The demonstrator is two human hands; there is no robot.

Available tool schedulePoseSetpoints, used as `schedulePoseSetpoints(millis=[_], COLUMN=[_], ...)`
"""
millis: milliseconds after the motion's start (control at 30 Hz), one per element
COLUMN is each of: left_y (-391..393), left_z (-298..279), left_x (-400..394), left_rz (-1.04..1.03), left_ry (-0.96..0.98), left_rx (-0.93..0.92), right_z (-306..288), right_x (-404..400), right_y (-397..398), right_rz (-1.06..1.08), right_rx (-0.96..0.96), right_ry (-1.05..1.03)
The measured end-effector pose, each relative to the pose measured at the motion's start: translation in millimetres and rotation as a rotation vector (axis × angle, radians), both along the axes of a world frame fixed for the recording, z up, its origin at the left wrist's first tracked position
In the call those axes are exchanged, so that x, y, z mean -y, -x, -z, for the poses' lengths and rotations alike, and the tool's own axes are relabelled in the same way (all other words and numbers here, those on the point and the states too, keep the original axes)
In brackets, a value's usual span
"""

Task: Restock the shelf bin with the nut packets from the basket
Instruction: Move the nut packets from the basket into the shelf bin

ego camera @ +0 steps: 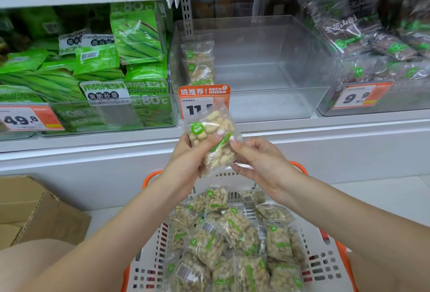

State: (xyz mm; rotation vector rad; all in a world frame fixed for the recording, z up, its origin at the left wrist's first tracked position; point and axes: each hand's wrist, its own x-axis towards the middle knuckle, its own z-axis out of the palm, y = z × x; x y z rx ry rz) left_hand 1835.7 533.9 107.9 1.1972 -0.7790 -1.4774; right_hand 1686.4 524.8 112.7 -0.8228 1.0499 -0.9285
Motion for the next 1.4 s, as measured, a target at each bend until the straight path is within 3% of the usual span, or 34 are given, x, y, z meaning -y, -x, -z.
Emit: schedulePoseSetpoints(millis=[133, 267, 433, 600, 800, 1000, 1133, 1267, 1400], left_y=[-12, -15, -5, -3, -2, -5, -10, -24, -56], left_z=[1, -2, -5, -8, -11, -11, -25, -49, -48], left_x=[-1, -5, -14, -13, -13, -11, -4, 13, 41], left_rz=[-0.021, 0.112, 0.231, 0.177, 0.178, 0.149, 0.194, -0.055, -0.143], left_ry=[-0.023, 0.003, 0.009, -0.015, -0.109, 0.007, 0.152, 0.371, 0.678], left_rx=[0.044, 0.05, 0.029, 0.012, -0.133, 0.027, 0.438, 0.639, 1.426], right_z=[-1, -16, -10, -4, -2, -6, -10, -37, -75], right_x=[10, 19, 17, 16, 11, 10, 11, 34, 83], right_y=[14, 22, 19, 18, 13, 14, 16, 31, 47], right_rz=[-0.062, -0.402, -0.601, -0.586, -0.583, -0.504, -0.435, -0.26, -0.076], right_rx=[-0.466, -0.428, -0.295, -0.242, -0.283, -0.279, -0.298, -0.285, -0.267], right_ry=[0.423, 0.703, 0.59, 0.548, 0.585, 0.632, 0.687, 0.743, 0.824])
